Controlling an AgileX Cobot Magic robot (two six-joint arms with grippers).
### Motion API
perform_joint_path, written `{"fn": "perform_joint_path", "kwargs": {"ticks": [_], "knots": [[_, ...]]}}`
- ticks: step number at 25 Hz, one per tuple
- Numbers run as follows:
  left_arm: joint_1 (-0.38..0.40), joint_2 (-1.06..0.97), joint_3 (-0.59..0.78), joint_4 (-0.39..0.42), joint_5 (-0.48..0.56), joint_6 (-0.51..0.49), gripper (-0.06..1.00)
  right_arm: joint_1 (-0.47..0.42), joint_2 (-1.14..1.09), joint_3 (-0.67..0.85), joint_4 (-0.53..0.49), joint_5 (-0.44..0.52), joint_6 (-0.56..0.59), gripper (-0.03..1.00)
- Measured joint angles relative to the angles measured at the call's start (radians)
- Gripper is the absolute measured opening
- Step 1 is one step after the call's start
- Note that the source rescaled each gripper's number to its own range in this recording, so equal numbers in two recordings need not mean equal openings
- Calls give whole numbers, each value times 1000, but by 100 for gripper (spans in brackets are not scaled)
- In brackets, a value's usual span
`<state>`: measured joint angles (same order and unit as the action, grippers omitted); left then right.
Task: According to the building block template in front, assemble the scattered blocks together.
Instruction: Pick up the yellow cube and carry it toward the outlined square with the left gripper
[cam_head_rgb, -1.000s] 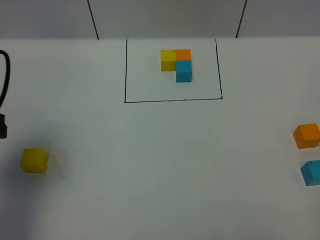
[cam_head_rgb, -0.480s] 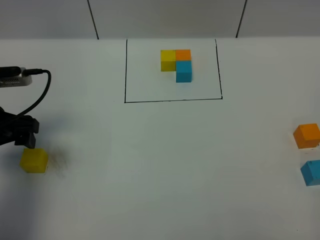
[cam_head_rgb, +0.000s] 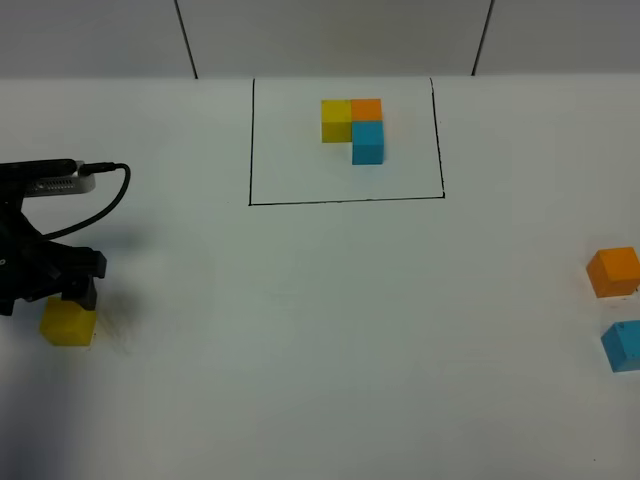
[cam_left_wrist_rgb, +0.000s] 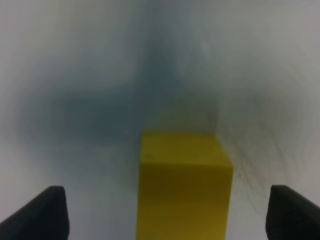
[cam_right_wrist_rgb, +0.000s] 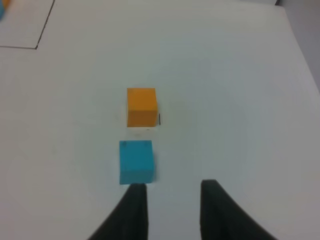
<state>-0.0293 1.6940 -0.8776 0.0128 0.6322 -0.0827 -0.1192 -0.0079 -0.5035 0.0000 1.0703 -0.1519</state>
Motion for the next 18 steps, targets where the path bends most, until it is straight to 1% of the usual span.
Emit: {"fn": "perform_joint_path", "kwargs": {"ticks": [6, 11, 12, 13, 14, 15, 16, 18], "knots": [[0, 71, 0, -28, -22, 38, 67, 0, 0, 0, 0, 0, 0, 0], [0, 107, 0, -29, -31, 45, 67, 0, 0, 0, 0, 0, 0, 0], [0, 112, 0, -29, -34, 45, 66, 0, 0, 0, 0, 0, 0, 0], [0, 118, 0, -29, -36, 45, 63, 0, 0, 0, 0, 0, 0, 0], [0, 122, 0, -29, -41, 45, 59, 0, 0, 0, 0, 0, 0, 0], [0, 126, 0, -29, -46, 45, 49, 0, 0, 0, 0, 0, 0, 0], [0, 130, 0, -29, -50, 45, 36, 0, 0, 0, 0, 0, 0, 0], [0, 131, 0, -28, -52, 45, 0, 0, 0, 0, 0, 0, 0, 0]]}}
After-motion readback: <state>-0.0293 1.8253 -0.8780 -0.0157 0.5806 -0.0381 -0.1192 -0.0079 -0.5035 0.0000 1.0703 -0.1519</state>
